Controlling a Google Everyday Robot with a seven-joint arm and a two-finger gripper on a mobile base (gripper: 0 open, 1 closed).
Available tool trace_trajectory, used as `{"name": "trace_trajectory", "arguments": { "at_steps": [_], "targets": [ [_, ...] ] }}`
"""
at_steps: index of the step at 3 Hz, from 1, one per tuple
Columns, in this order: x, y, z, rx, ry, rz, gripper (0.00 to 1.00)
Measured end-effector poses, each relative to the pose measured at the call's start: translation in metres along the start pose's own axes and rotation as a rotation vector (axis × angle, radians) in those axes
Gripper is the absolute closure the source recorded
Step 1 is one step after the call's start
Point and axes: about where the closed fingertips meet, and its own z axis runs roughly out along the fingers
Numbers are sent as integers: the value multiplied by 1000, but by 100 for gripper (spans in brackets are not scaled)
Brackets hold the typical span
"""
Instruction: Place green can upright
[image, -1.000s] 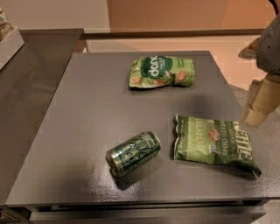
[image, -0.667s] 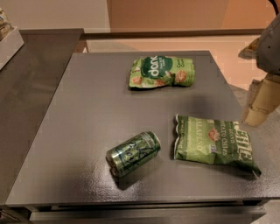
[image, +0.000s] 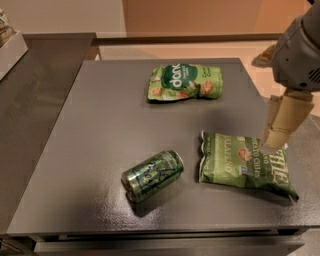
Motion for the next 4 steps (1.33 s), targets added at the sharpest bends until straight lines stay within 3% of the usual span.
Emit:
{"name": "trace_trajectory", "arguments": {
  "at_steps": [2,3,4],
  "targets": [
    [-78,28,31,-57,25,-262,0],
    [-114,47,54,-114,56,-377,0],
    [-135,63,76,-172,76,-455,0]
  ]
}}
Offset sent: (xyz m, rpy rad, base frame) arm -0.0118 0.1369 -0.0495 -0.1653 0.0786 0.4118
